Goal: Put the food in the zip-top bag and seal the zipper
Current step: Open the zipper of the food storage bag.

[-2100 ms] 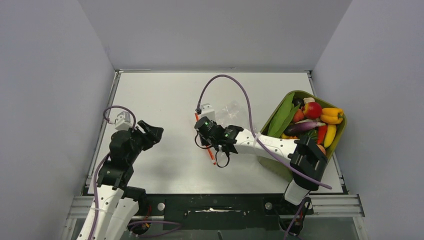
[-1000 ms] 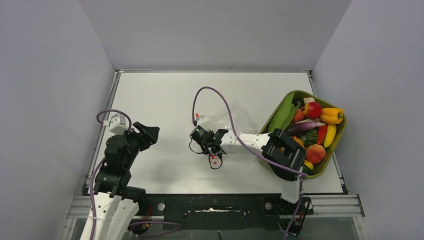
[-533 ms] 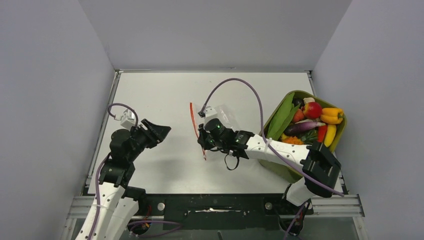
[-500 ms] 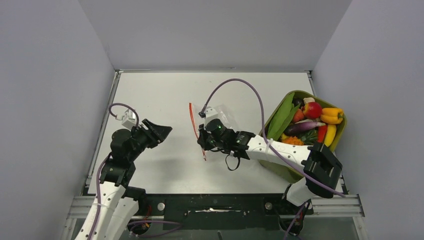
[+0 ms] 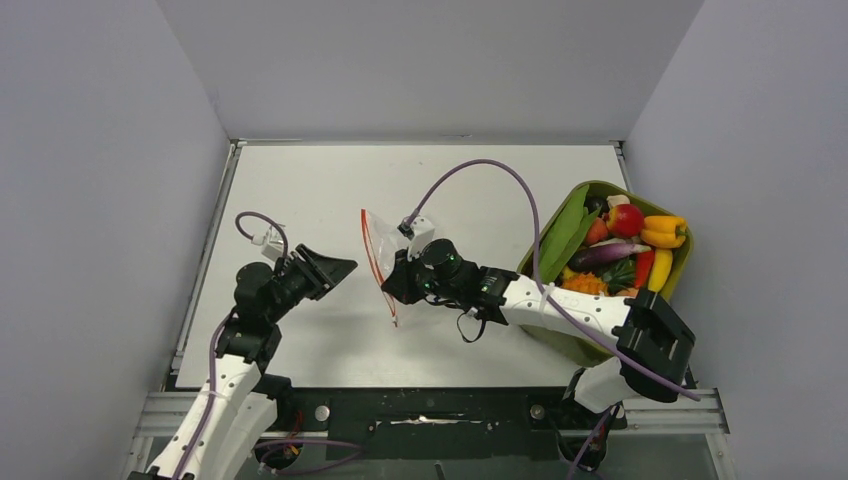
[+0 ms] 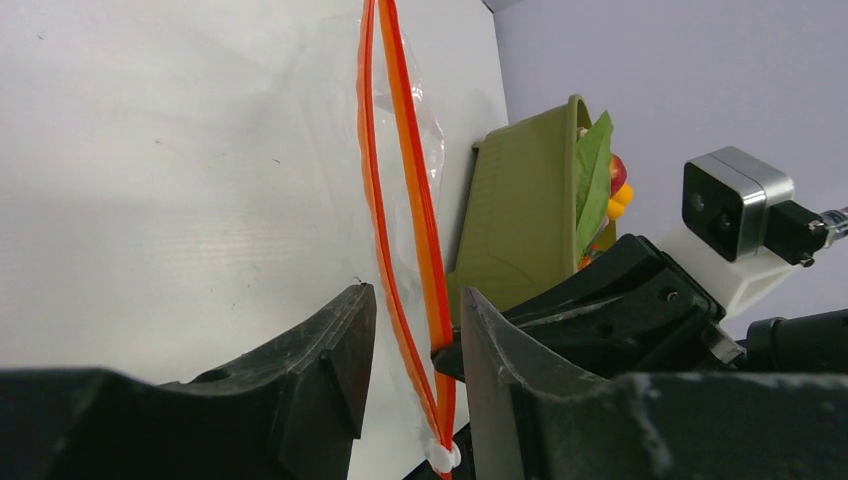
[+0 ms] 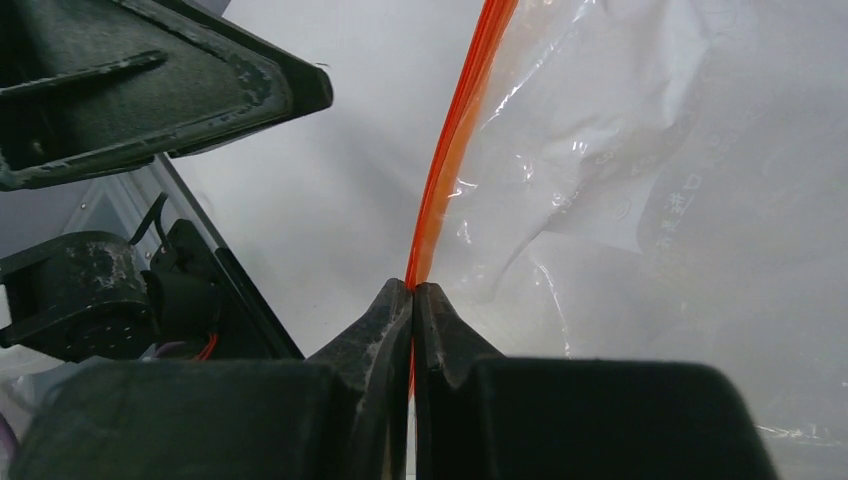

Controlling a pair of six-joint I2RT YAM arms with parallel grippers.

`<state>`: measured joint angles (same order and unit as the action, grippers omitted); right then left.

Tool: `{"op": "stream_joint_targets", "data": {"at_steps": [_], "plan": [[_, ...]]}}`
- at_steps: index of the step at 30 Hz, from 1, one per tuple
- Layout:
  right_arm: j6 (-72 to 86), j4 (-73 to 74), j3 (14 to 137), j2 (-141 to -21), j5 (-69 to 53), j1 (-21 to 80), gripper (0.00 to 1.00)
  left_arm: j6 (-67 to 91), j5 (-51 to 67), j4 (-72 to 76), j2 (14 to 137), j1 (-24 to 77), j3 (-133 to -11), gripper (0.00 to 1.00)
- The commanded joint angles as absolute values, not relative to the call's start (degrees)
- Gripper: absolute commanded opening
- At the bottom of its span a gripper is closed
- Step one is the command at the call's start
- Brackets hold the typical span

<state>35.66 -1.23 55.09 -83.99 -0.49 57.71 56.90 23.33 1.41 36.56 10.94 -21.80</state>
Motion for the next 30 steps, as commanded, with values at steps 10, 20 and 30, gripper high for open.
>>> {"op": "stream_joint_targets", "data": {"at_steps": [10,20,30], "plan": [[36.83,-9.29,55.09,-80.97,-5.01,57.39,0.0,61.54,28.09,17.73,43.02,11.25,-17.44,0.39],[36.58,-9.44,55.96,-82.2,-7.05,57.46,0.0,60.73,28.51,21.55,47.85,11.32,-17.49,0.41],[36.1,-8.54,57.09,-83.4,-8.89,57.54,0.0,60.44,29.5,23.99,52.48,11.37,-18.3,0.19]]}}
